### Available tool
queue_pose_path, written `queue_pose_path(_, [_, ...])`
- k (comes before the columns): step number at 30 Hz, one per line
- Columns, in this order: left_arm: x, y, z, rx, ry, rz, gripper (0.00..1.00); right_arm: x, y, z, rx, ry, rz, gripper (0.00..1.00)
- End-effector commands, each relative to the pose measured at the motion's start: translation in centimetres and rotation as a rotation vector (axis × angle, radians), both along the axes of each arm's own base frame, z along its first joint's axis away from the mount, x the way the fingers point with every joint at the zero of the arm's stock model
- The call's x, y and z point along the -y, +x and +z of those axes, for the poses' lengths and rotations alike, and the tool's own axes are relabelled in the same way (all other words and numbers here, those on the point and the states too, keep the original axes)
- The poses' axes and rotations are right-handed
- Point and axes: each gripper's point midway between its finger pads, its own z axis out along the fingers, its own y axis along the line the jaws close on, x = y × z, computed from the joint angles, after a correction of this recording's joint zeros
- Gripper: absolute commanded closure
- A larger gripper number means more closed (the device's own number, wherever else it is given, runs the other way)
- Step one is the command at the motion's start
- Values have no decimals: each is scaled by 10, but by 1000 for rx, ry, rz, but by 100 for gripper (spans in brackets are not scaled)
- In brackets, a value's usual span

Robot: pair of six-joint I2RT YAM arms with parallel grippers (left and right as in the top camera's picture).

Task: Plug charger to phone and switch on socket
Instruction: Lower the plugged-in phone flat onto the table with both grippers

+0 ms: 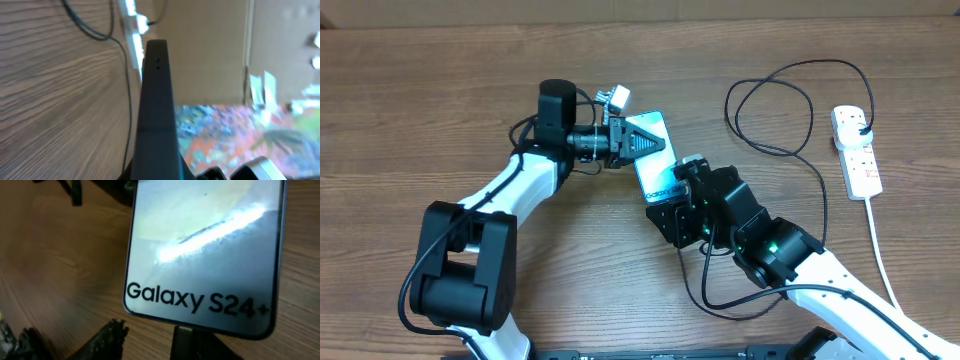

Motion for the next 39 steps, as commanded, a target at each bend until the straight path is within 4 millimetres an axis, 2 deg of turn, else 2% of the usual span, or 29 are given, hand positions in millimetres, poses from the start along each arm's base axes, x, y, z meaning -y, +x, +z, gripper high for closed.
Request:
queue_pose_path(1, [17, 10, -29, 20, 155, 131, 96, 1, 7, 81, 208, 126, -13, 45])
queue_pose_path(3, [24, 10, -36, 16, 205, 154, 96, 15, 5, 96, 258, 127, -61, 39])
queue_pose_path(5, [35, 6, -40, 53, 255, 142, 96, 38, 2, 118, 331, 125, -141, 33])
queue_pose_path(7, [38, 3, -43, 90, 307, 115, 96, 54, 1, 130, 378, 119, -203, 31])
queue_pose_path(9, [37, -1, -47, 127, 357, 85, 96, 69, 0, 139, 415, 111, -259, 28])
queue_pose_path(12, [22, -10, -65, 156, 471, 29, 96, 83, -2, 146, 445, 101, -312, 26])
queue_pose_path(14, [4, -15, -76, 160, 528, 0, 96, 82, -2, 143, 437, 96, -308, 25])
queue_pose_path(18, [-22, -14, -84, 176, 565, -20, 96, 78, 3, 132, 371, 112, -340, 25])
queue_pose_path(21, [-43, 0, -83, 181, 569, 26, 96, 72, 10, 124, 325, 129, -366, 22])
queue_pose_path(24, [-55, 14, -77, 197, 525, 66, 96, 63, 14, 121, 311, 139, -345, 21])
queue_pose_path(27, [-47, 20, -76, 217, 441, 52, 95, 59, 16, 119, 306, 146, -332, 21])
queue_pose_path(34, [-10, 18, -107, 117, 271, -83, 96, 58, 16, 119, 304, 144, -332, 21])
queue_pose_path(39, [1, 15, -134, 47, 284, -119, 92, 59, 15, 117, 300, 138, -332, 21])
